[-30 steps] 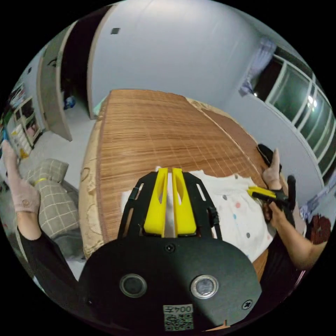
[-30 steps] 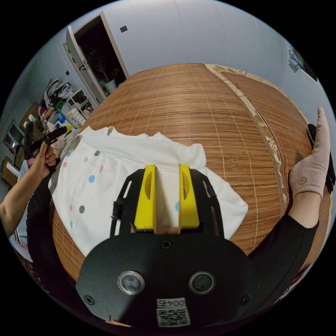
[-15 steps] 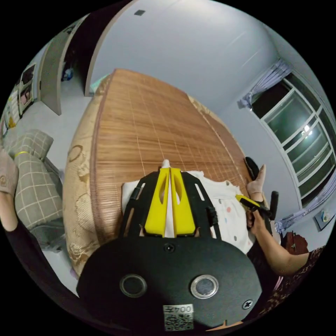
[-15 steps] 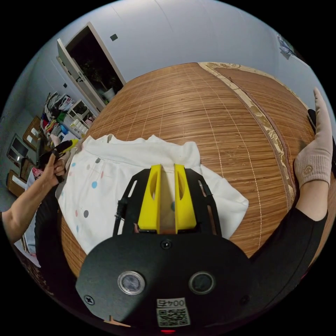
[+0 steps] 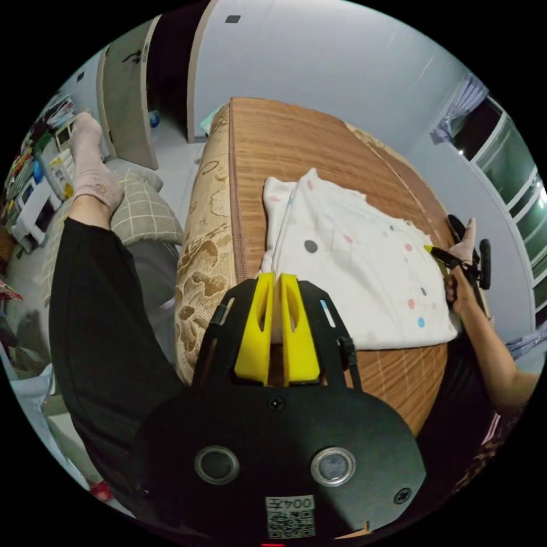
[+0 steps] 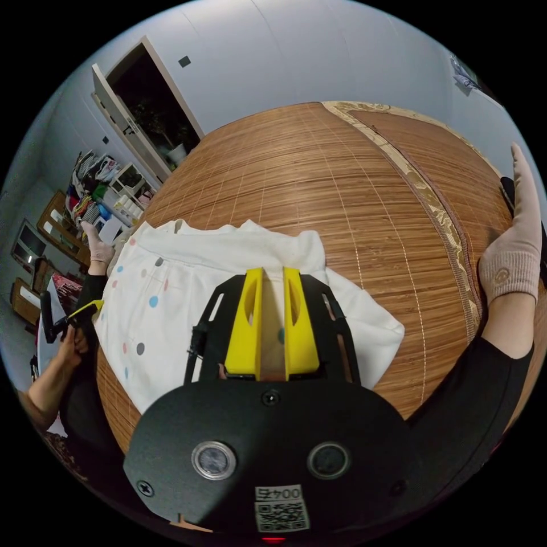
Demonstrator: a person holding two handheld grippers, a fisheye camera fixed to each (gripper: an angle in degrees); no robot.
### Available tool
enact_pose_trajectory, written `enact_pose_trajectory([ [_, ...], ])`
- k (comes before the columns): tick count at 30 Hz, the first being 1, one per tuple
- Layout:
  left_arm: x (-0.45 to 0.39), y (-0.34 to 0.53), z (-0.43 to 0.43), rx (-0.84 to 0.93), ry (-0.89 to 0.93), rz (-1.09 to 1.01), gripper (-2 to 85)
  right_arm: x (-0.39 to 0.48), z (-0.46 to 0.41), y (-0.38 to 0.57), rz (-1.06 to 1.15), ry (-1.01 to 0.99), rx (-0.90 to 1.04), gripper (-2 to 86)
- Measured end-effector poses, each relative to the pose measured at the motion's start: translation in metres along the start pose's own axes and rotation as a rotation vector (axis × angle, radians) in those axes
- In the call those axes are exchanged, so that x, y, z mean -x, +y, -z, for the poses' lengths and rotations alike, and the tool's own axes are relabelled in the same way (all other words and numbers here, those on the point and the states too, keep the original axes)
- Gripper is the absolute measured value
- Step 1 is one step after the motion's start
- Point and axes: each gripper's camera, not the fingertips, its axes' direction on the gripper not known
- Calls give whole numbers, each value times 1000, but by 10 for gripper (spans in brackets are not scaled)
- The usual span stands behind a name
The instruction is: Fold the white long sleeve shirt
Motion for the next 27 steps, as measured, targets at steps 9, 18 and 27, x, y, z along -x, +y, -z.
enact_pose_trajectory([
  [9, 26, 34, 19, -78, 119, 105, 39, -4, 13, 12, -15, -43, -12, 69],
  [18, 43, 116, 79, -148, 424, 431, 83, 35, 83, 57, 55, -211, -74, 114],
  [27, -40, 146, 87, -137, 313, 97, 81, 46, 137, 131, -47, -173, 40, 119],
])
